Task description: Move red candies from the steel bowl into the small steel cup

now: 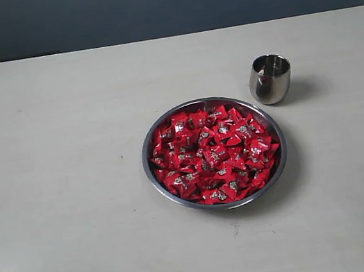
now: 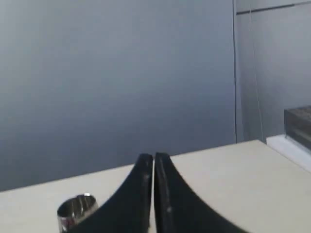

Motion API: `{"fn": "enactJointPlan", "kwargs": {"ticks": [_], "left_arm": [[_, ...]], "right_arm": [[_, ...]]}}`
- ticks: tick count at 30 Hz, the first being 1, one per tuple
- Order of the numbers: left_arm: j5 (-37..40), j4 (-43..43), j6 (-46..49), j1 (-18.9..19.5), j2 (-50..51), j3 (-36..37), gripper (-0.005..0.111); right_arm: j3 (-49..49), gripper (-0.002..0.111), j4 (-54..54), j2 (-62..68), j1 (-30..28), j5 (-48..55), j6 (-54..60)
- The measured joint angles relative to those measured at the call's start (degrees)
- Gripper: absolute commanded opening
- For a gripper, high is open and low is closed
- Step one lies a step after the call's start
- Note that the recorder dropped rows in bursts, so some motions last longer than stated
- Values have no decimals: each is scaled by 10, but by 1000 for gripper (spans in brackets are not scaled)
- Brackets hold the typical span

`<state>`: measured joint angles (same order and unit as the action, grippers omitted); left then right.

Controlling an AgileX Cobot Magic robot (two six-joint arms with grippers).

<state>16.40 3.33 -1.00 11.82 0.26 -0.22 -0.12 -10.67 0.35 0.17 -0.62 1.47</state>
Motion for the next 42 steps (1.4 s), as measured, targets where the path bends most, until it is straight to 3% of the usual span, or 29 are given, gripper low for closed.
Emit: {"fn": "enactJointPlan", "kwargs": {"ticks": [22, 30, 36, 42], "left_arm": [[0, 0, 0, 0, 0, 0, 0], [0, 0, 0, 0, 0, 0, 0], [0, 0, 0, 0, 0, 0, 0], [0, 0, 0, 0, 0, 0, 0]], "right_arm": [[0, 3, -5, -1, 0, -113, 0], [0, 3, -74, -1, 0, -179, -98], [-26, 3, -61, 0, 0, -117, -114], [-123, 3, -20, 93, 0, -60, -116]]}}
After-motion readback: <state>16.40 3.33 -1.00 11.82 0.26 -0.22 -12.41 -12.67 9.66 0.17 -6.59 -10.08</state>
